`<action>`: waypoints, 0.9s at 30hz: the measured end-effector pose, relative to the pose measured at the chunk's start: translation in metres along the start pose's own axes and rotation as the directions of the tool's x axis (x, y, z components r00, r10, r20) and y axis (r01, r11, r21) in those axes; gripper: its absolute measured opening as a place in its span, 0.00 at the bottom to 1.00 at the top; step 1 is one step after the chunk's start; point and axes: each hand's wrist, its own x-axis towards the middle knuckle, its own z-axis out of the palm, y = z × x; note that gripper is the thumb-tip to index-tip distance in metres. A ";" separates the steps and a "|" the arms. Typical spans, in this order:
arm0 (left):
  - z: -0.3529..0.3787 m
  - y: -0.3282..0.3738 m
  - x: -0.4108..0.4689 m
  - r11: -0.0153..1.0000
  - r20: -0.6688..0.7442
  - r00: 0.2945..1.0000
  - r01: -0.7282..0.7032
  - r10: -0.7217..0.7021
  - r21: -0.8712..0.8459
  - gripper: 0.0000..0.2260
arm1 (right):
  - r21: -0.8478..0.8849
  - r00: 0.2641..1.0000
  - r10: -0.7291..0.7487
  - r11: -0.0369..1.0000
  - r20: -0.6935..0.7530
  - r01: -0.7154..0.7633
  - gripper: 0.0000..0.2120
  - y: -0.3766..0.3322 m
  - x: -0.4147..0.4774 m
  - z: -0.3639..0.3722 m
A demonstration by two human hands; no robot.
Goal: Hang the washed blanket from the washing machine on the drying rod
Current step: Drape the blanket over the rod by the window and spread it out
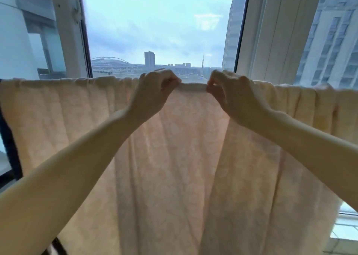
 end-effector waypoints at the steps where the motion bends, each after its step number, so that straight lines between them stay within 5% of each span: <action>1: 0.001 -0.001 0.003 0.999 0.013 0.999 0.032 -0.032 0.011 0.06 | 0.009 1.000 0.013 1.000 -0.019 -0.012 0.08 0.000 0.002 0.001; 7: 0.011 0.003 0.021 0.987 0.062 0.987 0.145 -0.149 0.071 0.07 | -0.049 0.992 0.127 0.991 -0.012 -0.128 0.10 -0.003 0.019 0.000; 14: 0.007 0.007 0.038 0.998 -0.193 0.980 -0.060 0.055 -0.023 0.07 | 0.075 0.979 0.168 0.984 -0.118 -0.160 0.08 -0.010 0.052 -0.012; 16: 0.009 -0.002 0.034 0.999 -0.121 0.992 -0.036 0.037 0.010 0.06 | 0.071 0.986 0.159 0.985 -0.048 -0.155 0.08 -0.010 0.052 -0.004; 20: 0.009 -0.012 0.033 0.973 0.179 0.956 0.226 -0.233 0.054 0.06 | 0.131 0.946 0.191 0.964 0.263 -0.231 0.08 0.001 0.054 0.003; 27: 0.014 0.012 0.031 0.998 0.177 0.983 -0.046 0.054 -0.052 0.06 | 0.008 0.912 0.251 0.963 0.325 -0.268 0.13 0.026 0.031 -0.016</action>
